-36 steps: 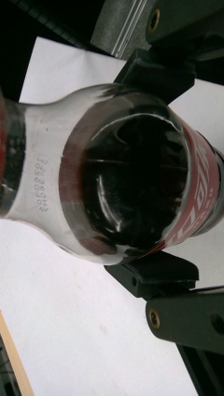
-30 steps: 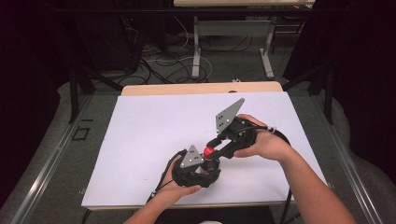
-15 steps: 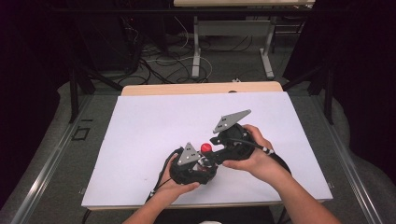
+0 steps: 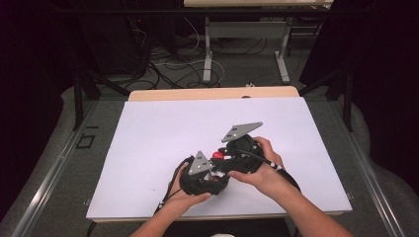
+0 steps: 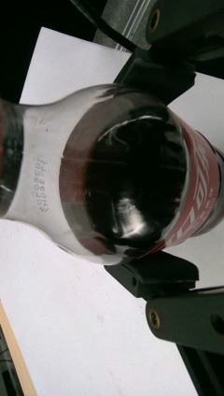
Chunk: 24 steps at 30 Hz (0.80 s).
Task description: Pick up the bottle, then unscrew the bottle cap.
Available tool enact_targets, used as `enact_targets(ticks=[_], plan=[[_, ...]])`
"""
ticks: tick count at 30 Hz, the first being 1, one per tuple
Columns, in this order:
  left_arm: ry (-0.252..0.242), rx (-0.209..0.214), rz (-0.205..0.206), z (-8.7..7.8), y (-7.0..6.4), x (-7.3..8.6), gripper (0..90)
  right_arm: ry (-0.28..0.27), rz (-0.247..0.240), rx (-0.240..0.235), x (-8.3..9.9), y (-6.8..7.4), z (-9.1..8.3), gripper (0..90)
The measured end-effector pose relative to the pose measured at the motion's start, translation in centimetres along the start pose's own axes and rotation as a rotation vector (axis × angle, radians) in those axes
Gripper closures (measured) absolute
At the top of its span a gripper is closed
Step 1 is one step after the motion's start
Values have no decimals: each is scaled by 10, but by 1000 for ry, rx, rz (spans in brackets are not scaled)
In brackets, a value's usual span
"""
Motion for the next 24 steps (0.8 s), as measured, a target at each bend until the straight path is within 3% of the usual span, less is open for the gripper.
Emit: enact_targets(ticks=[1,5,7,8,9,11,13,14,15,17,18,19,20,21,22,24], plan=[[-1,1,-3,0,0,0,300,1,-46,-51,0,-3,1,609],[10,15,-2,2,-2,1,300,53,-140,-207,0,-15,0,611],[7,27,8,3,-5,1,301,56,-247,-279,0,-19,1,611],[7,27,8,3,-5,1,301,61,-263,-318,0,-22,1,610],[10,34,-1,3,-7,1,300,55,-310,-349,-1,-23,1,609],[4,33,2,3,-6,0,301,57,-304,-361,-1,-25,1,608],[-3,24,-1,2,-4,-1,300,46,-275,-349,-2,-25,1,588],[-6,19,3,1,-3,-1,300,34,-222,-320,-2,-21,-2,490],[-3,24,-5,0,-3,-1,300,34,-222,-320,-2,-21,-2,490],[-12,13,-11,-1,0,-2,300,24,-141,-205,-1,-14,-8,451],[-16,7,-14,-1,1,-2,300,24,-141,-205,-1,-14,-8,451],[-10,11,-13,-1,1,-1,301,15,-86,-121,0,-11,-11,448],[-2,8,-24,-2,1,0,300,10,-76,-78,1,-10,-12,448],[-7,5,-18,-1,2,-1,300,7,-52,-46,1,-9,-14,449],[-7,5,-18,-1,2,-1,300,7,-52,-46,1,-9,-14,449],[-1,1,-22,-1,3,0,300,-14,-20,19,1,-6,-15,502]])
Point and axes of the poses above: each handheld gripper's, and its own axes: z roughly forward along the jaws, x roughly out of its underside, y roughly to its left, the point moved 6 cm from there along z, roughly forward along the jaws, and after that the axes turned 4 degrees about y, right-handed, at the moved point
